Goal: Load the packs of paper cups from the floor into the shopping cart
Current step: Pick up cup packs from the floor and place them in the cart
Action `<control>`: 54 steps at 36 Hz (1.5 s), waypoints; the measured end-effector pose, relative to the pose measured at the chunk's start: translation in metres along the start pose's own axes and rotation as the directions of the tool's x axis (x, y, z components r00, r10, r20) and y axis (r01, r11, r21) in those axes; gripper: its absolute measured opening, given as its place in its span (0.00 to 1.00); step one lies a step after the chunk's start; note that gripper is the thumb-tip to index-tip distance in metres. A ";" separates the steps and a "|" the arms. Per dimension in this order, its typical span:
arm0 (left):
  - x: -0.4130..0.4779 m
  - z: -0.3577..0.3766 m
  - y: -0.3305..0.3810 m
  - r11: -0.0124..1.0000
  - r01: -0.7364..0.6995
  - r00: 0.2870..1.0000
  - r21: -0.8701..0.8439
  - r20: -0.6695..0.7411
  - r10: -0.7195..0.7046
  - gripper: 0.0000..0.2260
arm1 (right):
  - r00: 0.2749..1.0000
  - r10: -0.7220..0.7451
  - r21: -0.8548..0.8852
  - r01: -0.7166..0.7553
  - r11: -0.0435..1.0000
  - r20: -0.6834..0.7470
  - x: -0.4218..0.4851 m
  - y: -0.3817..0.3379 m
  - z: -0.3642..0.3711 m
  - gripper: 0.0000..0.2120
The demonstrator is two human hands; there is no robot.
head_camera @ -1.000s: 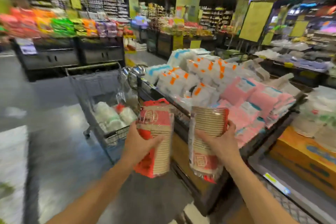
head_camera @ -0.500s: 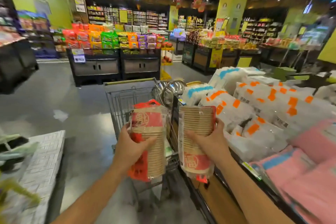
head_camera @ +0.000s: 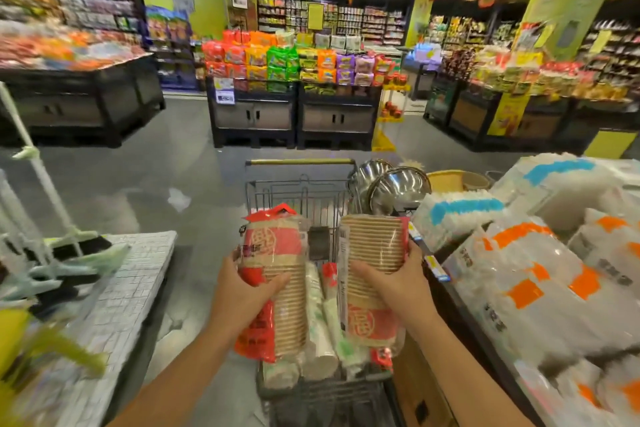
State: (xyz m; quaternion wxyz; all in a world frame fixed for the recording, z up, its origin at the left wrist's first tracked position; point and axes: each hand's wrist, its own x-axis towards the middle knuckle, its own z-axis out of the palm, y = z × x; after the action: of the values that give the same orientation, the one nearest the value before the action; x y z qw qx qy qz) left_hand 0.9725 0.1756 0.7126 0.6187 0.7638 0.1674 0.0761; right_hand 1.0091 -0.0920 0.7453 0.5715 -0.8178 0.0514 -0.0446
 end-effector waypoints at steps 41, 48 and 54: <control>0.478 0.237 -0.223 0.719 0.588 0.804 0.371 -0.175 -0.568 0.51 | 0.651 0.733 -0.388 -0.635 0.668 0.197 0.479 0.326 0.289 0.72; 0.484 0.260 -0.223 0.643 0.601 0.781 0.474 -0.179 -0.599 0.61 | 0.538 0.817 -0.483 -0.669 0.564 0.208 0.478 0.345 0.292 0.67; 0.479 0.247 -0.200 0.655 0.569 0.794 0.497 -0.122 -0.596 0.54 | 0.593 0.761 -0.437 -0.630 0.642 0.263 0.475 0.329 0.274 0.72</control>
State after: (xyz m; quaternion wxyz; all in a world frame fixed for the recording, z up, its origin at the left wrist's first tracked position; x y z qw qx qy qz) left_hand 1.4671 0.1518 0.4195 0.3896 0.8064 0.4010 -0.1927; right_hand 1.5046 -0.0132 0.3495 0.4081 -0.7948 0.2512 0.3723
